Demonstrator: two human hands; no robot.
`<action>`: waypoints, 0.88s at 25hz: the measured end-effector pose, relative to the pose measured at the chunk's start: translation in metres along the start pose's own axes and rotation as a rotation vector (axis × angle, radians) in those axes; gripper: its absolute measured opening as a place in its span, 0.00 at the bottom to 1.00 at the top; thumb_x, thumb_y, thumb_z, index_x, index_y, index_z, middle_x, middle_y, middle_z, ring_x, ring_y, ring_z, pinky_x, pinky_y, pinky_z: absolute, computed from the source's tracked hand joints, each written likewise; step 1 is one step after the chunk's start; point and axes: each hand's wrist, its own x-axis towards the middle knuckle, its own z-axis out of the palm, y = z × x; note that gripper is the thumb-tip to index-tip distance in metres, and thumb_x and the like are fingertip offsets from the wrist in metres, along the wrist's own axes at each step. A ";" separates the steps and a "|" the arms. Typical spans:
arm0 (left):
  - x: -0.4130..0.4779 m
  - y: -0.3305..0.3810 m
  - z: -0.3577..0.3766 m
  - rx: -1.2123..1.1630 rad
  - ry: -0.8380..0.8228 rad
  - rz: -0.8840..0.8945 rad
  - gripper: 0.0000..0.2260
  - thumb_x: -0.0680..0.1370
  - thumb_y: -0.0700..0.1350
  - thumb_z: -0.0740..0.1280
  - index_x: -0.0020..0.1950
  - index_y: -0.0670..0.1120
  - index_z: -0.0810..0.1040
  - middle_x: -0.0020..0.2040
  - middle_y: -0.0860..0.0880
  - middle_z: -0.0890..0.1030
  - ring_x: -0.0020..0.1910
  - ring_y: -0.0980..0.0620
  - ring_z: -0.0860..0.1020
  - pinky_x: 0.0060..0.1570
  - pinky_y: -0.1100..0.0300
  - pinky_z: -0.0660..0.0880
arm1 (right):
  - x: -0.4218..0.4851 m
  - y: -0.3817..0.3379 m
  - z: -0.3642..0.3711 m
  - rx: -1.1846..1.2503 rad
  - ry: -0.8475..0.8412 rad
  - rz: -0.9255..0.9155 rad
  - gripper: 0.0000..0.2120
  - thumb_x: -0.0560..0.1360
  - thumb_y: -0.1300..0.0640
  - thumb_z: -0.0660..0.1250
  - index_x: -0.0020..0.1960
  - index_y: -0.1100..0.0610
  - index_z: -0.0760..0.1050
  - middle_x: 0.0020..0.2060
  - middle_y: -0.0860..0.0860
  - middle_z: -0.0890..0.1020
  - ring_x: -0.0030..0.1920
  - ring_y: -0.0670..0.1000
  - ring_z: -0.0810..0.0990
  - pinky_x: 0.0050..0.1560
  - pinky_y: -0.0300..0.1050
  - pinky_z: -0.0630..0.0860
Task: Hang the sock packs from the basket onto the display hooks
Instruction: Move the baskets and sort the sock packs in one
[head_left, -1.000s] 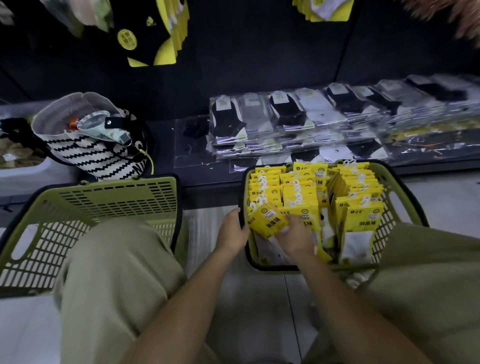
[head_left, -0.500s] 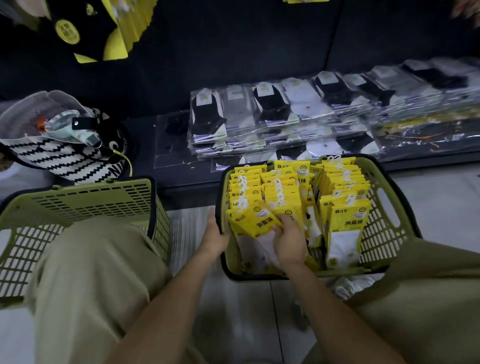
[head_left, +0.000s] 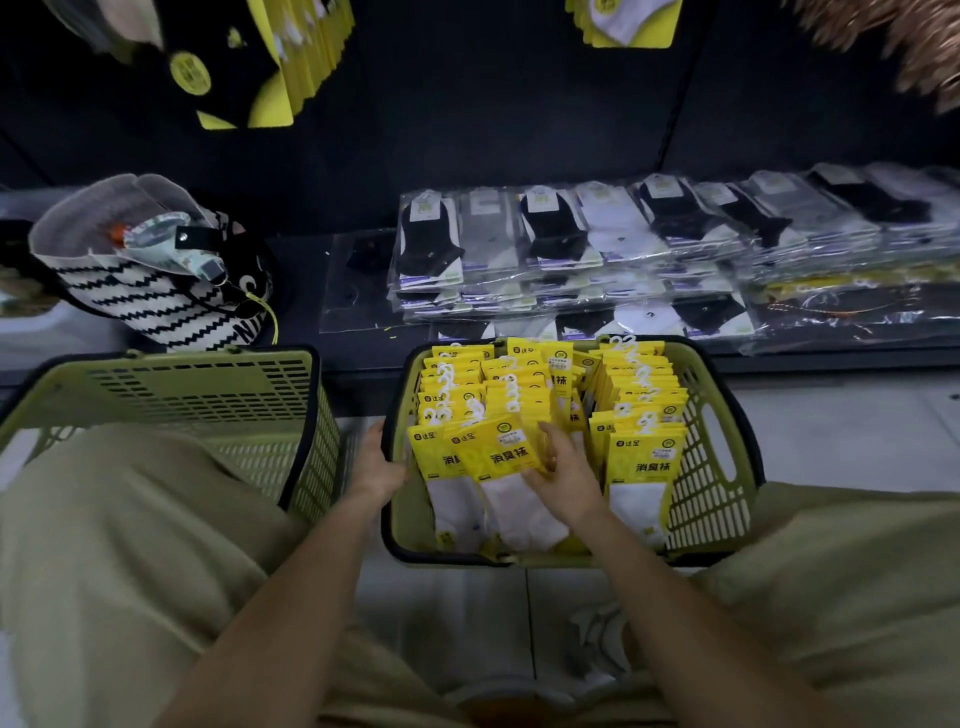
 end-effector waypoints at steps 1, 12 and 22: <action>-0.001 -0.004 -0.007 -0.019 0.018 -0.002 0.26 0.71 0.34 0.72 0.67 0.45 0.69 0.57 0.44 0.78 0.57 0.44 0.77 0.48 0.56 0.76 | 0.001 -0.003 0.007 -0.088 -0.029 -0.035 0.32 0.73 0.54 0.70 0.72 0.48 0.60 0.64 0.57 0.66 0.60 0.59 0.74 0.61 0.53 0.73; -0.001 -0.015 -0.037 0.410 0.057 0.012 0.40 0.72 0.44 0.71 0.77 0.48 0.50 0.74 0.41 0.58 0.72 0.41 0.59 0.68 0.46 0.63 | 0.012 -0.036 0.045 -0.339 0.110 -0.147 0.19 0.75 0.53 0.66 0.65 0.52 0.70 0.60 0.57 0.68 0.59 0.58 0.71 0.55 0.50 0.73; -0.004 -0.013 -0.010 0.672 0.096 0.315 0.20 0.73 0.50 0.70 0.63 0.52 0.71 0.77 0.47 0.51 0.76 0.44 0.48 0.73 0.40 0.48 | 0.008 -0.027 0.038 -0.081 0.169 -0.039 0.17 0.74 0.56 0.68 0.63 0.54 0.74 0.55 0.56 0.72 0.47 0.55 0.77 0.51 0.42 0.72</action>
